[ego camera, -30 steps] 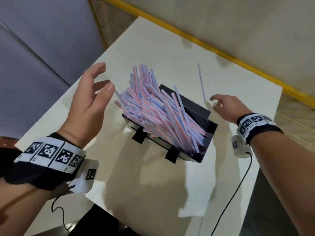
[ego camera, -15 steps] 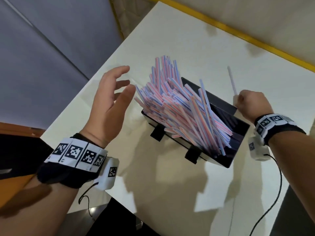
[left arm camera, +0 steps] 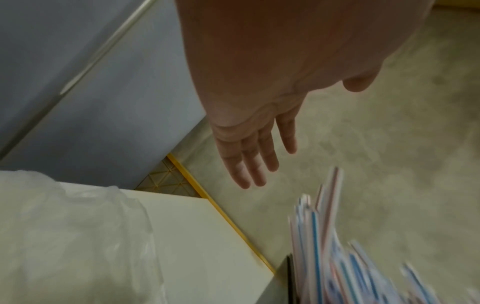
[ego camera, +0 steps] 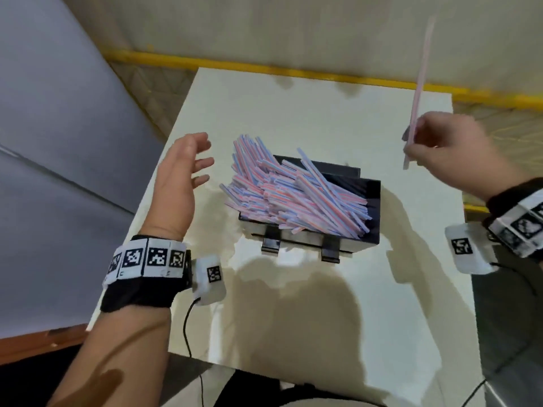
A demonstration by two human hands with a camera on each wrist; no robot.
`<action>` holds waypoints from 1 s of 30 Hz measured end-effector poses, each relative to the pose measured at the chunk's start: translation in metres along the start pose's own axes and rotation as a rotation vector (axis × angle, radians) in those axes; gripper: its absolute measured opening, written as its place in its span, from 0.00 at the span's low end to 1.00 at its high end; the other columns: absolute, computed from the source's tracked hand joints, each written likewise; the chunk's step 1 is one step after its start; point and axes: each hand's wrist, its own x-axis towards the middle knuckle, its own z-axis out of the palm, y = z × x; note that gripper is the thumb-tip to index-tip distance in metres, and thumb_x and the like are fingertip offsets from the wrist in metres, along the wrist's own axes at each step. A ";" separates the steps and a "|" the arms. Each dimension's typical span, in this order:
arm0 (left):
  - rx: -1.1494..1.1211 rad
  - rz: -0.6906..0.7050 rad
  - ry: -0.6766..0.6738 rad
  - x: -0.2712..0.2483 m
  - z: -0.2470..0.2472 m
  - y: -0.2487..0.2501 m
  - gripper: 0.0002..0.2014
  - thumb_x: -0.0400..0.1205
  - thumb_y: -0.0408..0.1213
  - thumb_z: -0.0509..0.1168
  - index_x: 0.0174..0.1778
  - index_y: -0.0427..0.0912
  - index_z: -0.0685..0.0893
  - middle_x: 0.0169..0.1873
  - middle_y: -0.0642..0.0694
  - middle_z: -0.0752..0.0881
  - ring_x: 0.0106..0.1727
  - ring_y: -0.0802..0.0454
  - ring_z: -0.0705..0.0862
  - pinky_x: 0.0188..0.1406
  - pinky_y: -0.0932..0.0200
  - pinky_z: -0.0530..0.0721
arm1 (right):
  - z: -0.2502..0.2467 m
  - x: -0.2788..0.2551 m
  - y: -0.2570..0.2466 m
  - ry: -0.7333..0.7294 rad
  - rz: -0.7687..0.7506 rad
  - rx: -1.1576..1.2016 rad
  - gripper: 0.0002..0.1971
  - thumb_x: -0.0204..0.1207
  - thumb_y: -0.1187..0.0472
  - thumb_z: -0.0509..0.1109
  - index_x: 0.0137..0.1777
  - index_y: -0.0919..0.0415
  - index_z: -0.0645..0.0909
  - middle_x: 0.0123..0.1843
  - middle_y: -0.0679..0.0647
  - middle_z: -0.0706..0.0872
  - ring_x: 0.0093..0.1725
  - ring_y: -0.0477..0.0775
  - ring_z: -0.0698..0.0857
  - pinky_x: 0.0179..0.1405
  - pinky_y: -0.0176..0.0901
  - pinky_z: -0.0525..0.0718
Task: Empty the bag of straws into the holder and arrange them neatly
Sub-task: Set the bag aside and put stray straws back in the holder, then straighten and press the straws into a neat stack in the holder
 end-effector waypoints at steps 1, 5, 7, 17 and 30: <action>0.004 0.003 -0.016 0.002 -0.004 0.005 0.22 0.76 0.64 0.58 0.58 0.59 0.88 0.64 0.53 0.90 0.62 0.52 0.89 0.59 0.52 0.83 | -0.001 -0.014 -0.018 -0.013 -0.029 0.032 0.05 0.76 0.69 0.73 0.49 0.60 0.86 0.44 0.60 0.90 0.45 0.64 0.88 0.47 0.55 0.87; 0.065 0.042 -0.144 -0.004 -0.003 0.009 0.28 0.71 0.69 0.59 0.63 0.60 0.83 0.65 0.54 0.87 0.65 0.52 0.87 0.65 0.47 0.82 | 0.026 -0.054 -0.064 -0.141 -0.120 -0.051 0.03 0.76 0.64 0.74 0.43 0.56 0.84 0.37 0.51 0.89 0.39 0.56 0.87 0.40 0.48 0.83; 0.102 0.051 -0.194 -0.008 0.004 0.005 0.33 0.70 0.72 0.59 0.69 0.61 0.79 0.67 0.56 0.83 0.69 0.52 0.84 0.71 0.46 0.81 | 0.048 -0.063 -0.068 -0.177 -0.146 -0.222 0.08 0.78 0.63 0.73 0.39 0.58 0.79 0.32 0.52 0.84 0.36 0.61 0.83 0.34 0.49 0.77; 0.155 0.004 -0.252 -0.011 0.005 -0.001 0.46 0.70 0.75 0.57 0.83 0.56 0.69 0.78 0.50 0.76 0.77 0.47 0.78 0.80 0.37 0.75 | 0.092 -0.086 -0.073 -0.272 0.120 -0.210 0.39 0.68 0.55 0.75 0.80 0.58 0.68 0.71 0.61 0.74 0.71 0.62 0.76 0.71 0.57 0.80; 0.206 -0.001 -0.315 -0.001 0.028 0.001 0.35 0.87 0.59 0.65 0.88 0.53 0.62 0.82 0.46 0.72 0.81 0.49 0.73 0.69 0.57 0.70 | 0.117 -0.078 -0.086 -0.247 0.150 -0.155 0.52 0.55 0.41 0.88 0.80 0.51 0.69 0.62 0.52 0.72 0.62 0.54 0.78 0.68 0.50 0.81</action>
